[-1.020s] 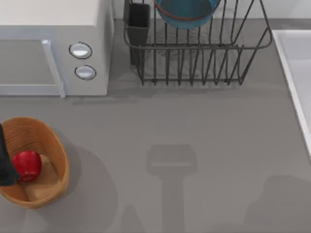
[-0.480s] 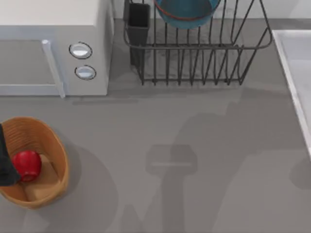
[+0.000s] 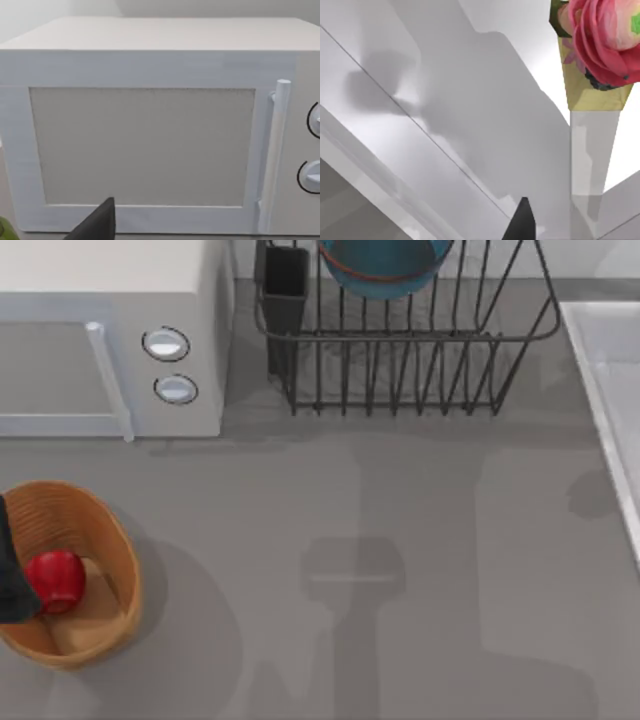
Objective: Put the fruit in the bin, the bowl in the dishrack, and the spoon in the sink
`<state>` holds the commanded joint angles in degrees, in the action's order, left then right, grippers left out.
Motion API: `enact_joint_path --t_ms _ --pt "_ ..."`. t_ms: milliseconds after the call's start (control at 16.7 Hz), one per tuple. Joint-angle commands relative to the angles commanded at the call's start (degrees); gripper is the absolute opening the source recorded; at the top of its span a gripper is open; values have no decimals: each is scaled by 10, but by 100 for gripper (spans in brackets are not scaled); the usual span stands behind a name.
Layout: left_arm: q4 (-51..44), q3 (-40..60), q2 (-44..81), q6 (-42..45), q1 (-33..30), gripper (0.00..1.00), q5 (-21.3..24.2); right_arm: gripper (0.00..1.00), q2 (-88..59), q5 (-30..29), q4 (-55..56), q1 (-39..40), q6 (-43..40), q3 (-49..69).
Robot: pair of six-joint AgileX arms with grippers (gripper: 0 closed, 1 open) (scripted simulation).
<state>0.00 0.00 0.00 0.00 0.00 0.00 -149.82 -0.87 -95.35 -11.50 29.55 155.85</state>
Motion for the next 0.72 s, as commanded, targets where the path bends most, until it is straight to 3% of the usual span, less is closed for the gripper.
enact_joint_path --t_ms 300,720 --pt "0 0 0 0 0 100 0 0 -71 -2 -22 22 17 101" --pt "0 0 0 0 0 100 0 0 -70 1 -15 22 16 94"
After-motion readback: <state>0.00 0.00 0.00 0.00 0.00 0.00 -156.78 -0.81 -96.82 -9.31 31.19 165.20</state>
